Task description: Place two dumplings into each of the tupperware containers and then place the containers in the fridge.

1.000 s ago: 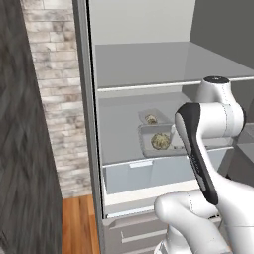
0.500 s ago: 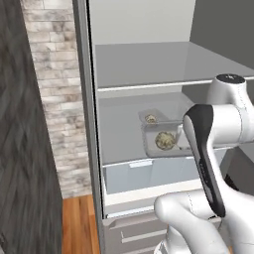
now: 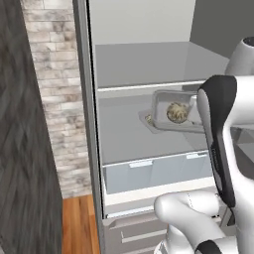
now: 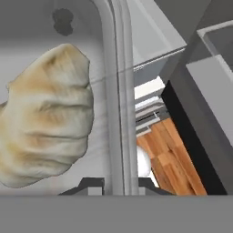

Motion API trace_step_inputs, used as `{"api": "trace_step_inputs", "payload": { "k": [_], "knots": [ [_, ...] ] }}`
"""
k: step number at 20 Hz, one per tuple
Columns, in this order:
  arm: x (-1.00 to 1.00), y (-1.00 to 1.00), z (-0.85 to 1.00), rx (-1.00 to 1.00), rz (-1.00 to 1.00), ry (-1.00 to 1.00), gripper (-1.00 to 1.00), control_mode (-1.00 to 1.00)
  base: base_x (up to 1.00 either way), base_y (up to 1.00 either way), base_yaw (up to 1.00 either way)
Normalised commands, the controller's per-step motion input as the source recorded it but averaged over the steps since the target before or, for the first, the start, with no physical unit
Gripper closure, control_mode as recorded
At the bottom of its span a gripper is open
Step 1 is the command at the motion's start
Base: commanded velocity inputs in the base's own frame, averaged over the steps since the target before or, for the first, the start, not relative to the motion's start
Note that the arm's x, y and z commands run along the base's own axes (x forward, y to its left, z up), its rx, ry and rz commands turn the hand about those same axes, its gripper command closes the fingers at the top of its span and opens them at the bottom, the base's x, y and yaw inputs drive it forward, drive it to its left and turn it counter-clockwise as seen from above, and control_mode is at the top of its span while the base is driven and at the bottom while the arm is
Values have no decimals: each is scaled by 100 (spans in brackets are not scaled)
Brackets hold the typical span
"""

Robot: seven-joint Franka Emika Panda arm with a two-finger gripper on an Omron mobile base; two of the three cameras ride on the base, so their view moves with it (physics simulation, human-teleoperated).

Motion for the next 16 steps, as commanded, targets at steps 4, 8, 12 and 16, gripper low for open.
{"api": "trace_step_inputs", "payload": {
  "k": [4, 8, 12, 16],
  "knots": [
    [-2, 0, 68, 4, -29, -36, 100, -100, 0, 0, 0],
    [1, -9, 48, 15, -27, -34, 100, -100, 0, 0, 0],
    [22, -13, 22, 20, -22, -16, 100, -100, 0, 0, 0],
    [74, -5, 0, 10, -7, 0, 100, -100, 0, 0, 0]
  ]
}}
